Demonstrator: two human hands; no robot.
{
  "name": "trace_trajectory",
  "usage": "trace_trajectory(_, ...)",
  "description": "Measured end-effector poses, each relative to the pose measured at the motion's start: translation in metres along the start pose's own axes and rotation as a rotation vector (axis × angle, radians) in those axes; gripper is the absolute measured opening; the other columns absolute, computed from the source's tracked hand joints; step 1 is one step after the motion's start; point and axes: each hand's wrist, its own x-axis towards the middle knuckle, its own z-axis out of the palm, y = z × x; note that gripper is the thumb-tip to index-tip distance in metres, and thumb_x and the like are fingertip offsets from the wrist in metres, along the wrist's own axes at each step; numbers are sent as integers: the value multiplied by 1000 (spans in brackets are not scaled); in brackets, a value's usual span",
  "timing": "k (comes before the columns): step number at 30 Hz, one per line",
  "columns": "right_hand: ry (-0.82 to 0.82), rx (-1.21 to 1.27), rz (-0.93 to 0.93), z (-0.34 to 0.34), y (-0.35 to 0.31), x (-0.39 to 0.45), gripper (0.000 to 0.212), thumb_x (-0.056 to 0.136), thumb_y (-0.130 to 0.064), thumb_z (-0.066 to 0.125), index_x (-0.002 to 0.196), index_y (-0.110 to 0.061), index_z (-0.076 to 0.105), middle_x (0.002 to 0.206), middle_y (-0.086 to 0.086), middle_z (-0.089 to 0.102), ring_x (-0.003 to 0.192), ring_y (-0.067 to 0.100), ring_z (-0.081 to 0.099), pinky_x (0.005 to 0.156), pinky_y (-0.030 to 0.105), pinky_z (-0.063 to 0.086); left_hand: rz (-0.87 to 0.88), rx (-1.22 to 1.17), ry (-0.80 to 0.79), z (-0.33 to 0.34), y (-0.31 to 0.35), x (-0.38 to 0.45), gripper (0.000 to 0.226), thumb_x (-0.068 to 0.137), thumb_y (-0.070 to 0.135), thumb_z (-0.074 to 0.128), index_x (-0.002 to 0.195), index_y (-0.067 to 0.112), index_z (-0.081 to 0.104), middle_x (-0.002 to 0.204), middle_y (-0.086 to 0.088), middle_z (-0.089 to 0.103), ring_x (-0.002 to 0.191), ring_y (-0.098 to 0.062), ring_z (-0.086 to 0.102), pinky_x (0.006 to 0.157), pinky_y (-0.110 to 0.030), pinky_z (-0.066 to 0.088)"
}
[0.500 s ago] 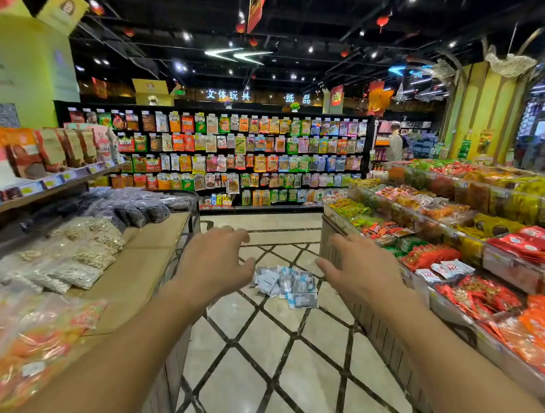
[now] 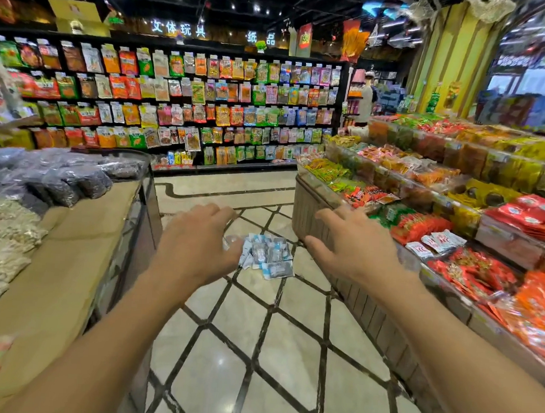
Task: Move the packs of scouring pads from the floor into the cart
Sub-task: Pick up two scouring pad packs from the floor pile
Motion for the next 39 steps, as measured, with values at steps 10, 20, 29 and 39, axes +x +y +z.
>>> trace_trajectory(10, -43, 58, 15, 104, 64, 138, 58, 99, -62, 45, 145, -29, 48, 134, 2, 59, 123, 28, 55, 87, 40, 51, 44, 16, -67, 120, -4, 152, 49, 92, 47, 60, 135, 23, 61, 130, 1, 63, 121, -23, 56, 100, -38, 40)
trace_trajectory(20, -87, 162, -1, 193, 136, 300, 56, 98, -60, 49, 145, -29, 48, 136, 0, 60, 123, 28, 55, 89, 41, 52, -56, -10, -87, 221, -11, 296, 61, 80, 50, 54, 131, 18, 65, 123, -4, 65, 116, -29, 59, 96, -44, 46)
trace_trajectory(29, -134, 147, -23, 283, 164, 420, 54, 98, -62, 47, 142, -30, 50, 130, 0, 62, 117, 28, 59, 82, 39, 50, -72, -27, -138, 324, -43, 414, 62, 82, 51, 51, 136, 22, 60, 132, -3, 62, 126, -27, 53, 102, -44, 40)
trace_trajectory(39, -161, 154, -2, 378, 163, 603, 55, 98, -58, 53, 143, -26, 51, 129, 2, 62, 116, 30, 59, 85, 41, 52, -56, -103, -187, 433, -116, 575, 63, 83, 52, 51, 135, 19, 62, 131, -5, 65, 125, -28, 56, 102, -45, 42)
